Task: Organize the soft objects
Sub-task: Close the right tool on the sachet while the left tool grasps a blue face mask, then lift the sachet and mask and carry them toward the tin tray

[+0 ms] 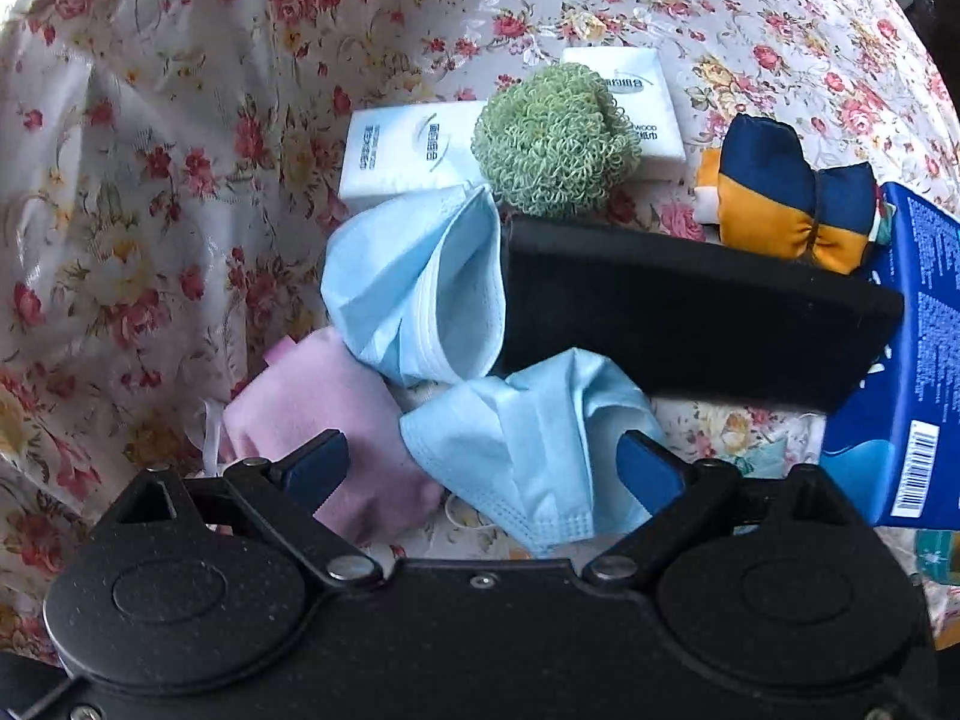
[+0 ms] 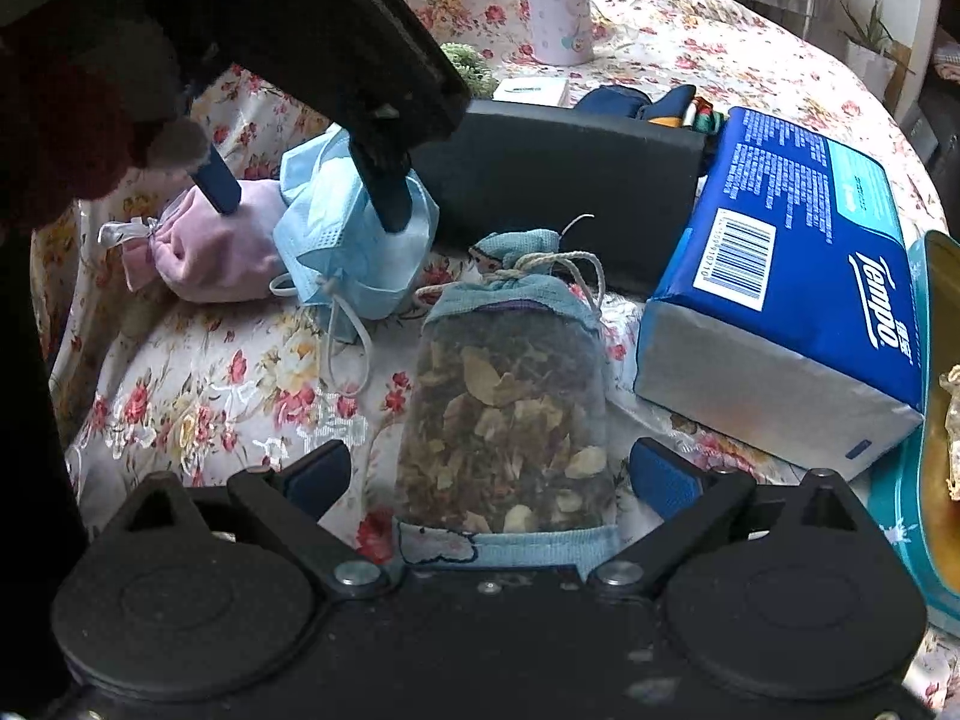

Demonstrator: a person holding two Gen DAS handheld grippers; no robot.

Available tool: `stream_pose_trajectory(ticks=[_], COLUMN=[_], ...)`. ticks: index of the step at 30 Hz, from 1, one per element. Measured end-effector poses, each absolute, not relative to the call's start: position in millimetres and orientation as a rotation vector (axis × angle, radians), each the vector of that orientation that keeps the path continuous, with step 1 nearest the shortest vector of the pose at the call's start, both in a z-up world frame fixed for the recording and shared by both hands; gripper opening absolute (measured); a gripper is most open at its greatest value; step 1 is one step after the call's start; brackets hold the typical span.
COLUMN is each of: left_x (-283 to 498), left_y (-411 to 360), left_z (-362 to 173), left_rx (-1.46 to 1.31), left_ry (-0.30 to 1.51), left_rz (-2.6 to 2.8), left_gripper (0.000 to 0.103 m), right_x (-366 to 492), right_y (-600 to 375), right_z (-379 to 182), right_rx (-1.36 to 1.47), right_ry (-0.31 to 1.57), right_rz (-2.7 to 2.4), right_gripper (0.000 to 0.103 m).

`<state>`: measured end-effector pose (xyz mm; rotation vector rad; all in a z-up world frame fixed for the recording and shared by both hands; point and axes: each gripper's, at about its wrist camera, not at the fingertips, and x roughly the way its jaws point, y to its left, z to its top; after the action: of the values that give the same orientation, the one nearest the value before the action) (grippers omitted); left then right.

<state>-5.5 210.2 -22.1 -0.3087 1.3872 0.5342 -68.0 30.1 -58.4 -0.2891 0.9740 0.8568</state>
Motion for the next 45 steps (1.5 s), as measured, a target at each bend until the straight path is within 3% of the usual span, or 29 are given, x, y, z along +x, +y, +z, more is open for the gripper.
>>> stream_pose_trajectory(ticks=[8, 12, 16, 20, 28, 45], left_x=[3.4, 5.0, -0.3, -6.8, -40.8, -91.6], left_y=[201.3, 197.1, 199.3, 197.2, 186.1, 194.5], left_z=[-33.1, -38.2, -46.5, -38.7, -1.5, 70.8], left_rx=[-0.286, -0.333, -0.411, -0.438, -0.441, -0.413], left_ry=[1.367, 1.361, 1.373, 1.336, 1.21, 0.978], left_rz=[0.521, 0.472, 0.463, 0.444, 0.423, 0.45], left_gripper=[0.093, 0.087, 0.067, 0.054, 0.054, 0.054], right_x=[-70.2, -80.6, -86.6, -87.1, -83.8, -119.7], right_y=[31.0, 34.7, 35.2, 31.5, 17.5, -27.8], right_z=[-56.8, -58.6, -58.7, -55.1, -43.9, 40.9], right_rx=[-0.306, -0.368, -0.396, -0.378, -0.296, -0.177], right_ry=[0.947, 0.901, 0.867, 0.854, 0.904, 0.808], right_rz=[0.854, 0.858, 0.857, 0.854, 0.887, 0.787], right_gripper=[0.096, 0.093, 0.084, 0.06, 0.046, 0.045])
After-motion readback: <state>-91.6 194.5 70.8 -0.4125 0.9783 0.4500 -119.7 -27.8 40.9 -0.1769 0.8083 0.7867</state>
